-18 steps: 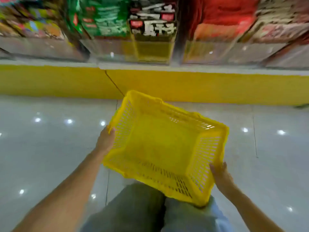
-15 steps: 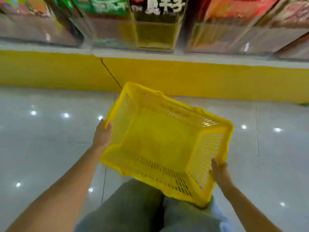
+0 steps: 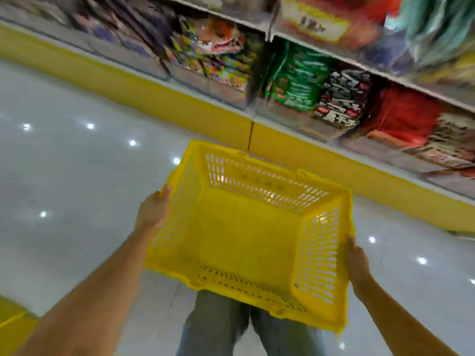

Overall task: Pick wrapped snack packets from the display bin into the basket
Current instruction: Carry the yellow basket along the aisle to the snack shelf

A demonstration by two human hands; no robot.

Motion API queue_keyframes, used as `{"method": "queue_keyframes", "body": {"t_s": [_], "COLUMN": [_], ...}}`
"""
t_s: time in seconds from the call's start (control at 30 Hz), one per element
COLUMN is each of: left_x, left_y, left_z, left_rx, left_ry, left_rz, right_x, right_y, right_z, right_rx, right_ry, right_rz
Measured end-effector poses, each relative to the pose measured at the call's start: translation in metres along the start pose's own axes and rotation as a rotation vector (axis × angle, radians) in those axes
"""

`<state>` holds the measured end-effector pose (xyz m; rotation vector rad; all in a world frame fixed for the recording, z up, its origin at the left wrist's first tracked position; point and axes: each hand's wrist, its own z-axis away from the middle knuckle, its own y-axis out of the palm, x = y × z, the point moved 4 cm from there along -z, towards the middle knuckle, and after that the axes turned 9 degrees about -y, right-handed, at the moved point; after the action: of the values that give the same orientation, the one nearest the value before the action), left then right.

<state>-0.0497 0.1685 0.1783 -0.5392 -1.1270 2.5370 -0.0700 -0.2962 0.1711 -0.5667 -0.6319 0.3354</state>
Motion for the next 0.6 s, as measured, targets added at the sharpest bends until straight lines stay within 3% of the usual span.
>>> {"method": "queue_keyframes", "body": {"t_s": [0.23,0.6], "left_x": [0.085,0.188], "left_y": [-0.196,-0.367], "left_z": [0.054,0.051], "left_rx": [-0.249,-0.606], "left_ry": [-0.094,-0.326], "left_rz": [0.387,0.721], "right_x": [0.185,0.445], "right_y": [0.028,0.152], "right_z": [0.110,0.209], "right_rx": [-0.029,0.083], "right_ry": [-0.342,-0.862], "right_rz": [0.112,0.171]}}
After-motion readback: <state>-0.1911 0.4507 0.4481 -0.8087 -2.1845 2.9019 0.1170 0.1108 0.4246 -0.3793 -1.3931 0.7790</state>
